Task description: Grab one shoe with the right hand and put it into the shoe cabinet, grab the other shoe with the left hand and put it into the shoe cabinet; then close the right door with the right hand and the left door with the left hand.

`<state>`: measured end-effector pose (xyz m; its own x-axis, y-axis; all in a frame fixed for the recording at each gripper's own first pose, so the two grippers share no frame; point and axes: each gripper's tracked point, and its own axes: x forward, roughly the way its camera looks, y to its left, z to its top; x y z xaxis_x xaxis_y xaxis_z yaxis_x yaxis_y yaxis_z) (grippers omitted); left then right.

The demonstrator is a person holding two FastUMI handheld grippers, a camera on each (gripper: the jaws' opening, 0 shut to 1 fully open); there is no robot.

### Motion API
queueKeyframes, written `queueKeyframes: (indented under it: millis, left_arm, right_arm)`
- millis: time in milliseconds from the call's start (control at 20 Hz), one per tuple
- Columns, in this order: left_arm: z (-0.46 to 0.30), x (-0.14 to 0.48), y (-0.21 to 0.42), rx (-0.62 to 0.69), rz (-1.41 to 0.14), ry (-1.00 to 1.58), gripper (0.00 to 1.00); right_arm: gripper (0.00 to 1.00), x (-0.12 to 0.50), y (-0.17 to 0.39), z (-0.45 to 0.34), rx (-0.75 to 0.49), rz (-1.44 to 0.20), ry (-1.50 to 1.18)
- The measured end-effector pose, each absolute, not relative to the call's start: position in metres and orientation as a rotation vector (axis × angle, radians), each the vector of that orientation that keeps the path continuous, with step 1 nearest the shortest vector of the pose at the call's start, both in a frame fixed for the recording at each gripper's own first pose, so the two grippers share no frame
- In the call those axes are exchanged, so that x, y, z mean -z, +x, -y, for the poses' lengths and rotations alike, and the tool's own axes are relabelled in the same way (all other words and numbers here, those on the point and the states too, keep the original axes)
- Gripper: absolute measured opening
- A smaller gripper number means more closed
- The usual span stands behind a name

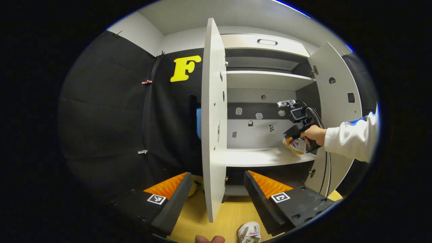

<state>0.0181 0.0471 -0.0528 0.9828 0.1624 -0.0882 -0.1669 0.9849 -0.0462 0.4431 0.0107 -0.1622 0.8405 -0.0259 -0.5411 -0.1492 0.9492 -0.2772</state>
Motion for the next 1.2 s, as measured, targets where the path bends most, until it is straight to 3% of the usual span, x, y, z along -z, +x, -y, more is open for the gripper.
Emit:
queueKeyframes:
  millis: [100,150,350,450,500,550,600,650,800,1050,1200]
  left_arm:
    - [-0.05,0.054,0.018,-0.179,-0.088,-0.052,0.97]
    - [-0.051,0.055,0.018,-0.182,-0.09,-0.05,0.97]
    - [-0.053,0.055,0.016,-0.189,-0.091,-0.049,0.97]
    - [-0.052,0.055,0.015,-0.187,-0.089,-0.051,0.97]
    - [-0.052,0.054,0.015,-0.184,-0.087,-0.052,0.97]
    - [-0.052,0.053,0.014,-0.182,-0.086,-0.052,0.97]
    - [-0.051,0.054,0.014,-0.177,-0.084,-0.053,0.97]
    - [-0.05,0.053,0.013,-0.172,-0.082,-0.053,0.97]
    - [-0.047,0.051,0.01,-0.154,-0.076,-0.05,0.97]
    - [-0.044,0.052,0.002,-0.135,-0.075,-0.044,0.97]
    - [-0.045,0.052,-0.003,-0.131,-0.071,-0.035,0.97]
  right_arm:
    - [0.1,0.176,0.452,-0.014,-0.069,-0.598,-0.334]
    - [0.05,0.182,0.453,-0.016,-0.068,-0.613,-0.343]
    - [0.05,0.198,0.452,-0.018,-0.052,-0.643,-0.374]
    - [0.11,0.202,0.446,-0.022,-0.06,-0.666,-0.367]
    - [0.22,0.205,0.441,-0.024,-0.069,-0.683,-0.35]
    - [0.27,0.205,0.436,-0.025,-0.068,-0.695,-0.335]
    - [0.41,0.204,0.432,-0.024,-0.068,-0.696,-0.316]
    - [0.42,0.203,0.427,-0.027,-0.074,-0.695,-0.291]
    - [0.76,0.189,0.413,-0.03,-0.082,-0.653,-0.242]
    - [0.96,0.139,0.388,-0.032,-0.074,-0.506,-0.112]
    - [0.99,0.101,0.363,-0.035,-0.088,-0.374,-0.075]
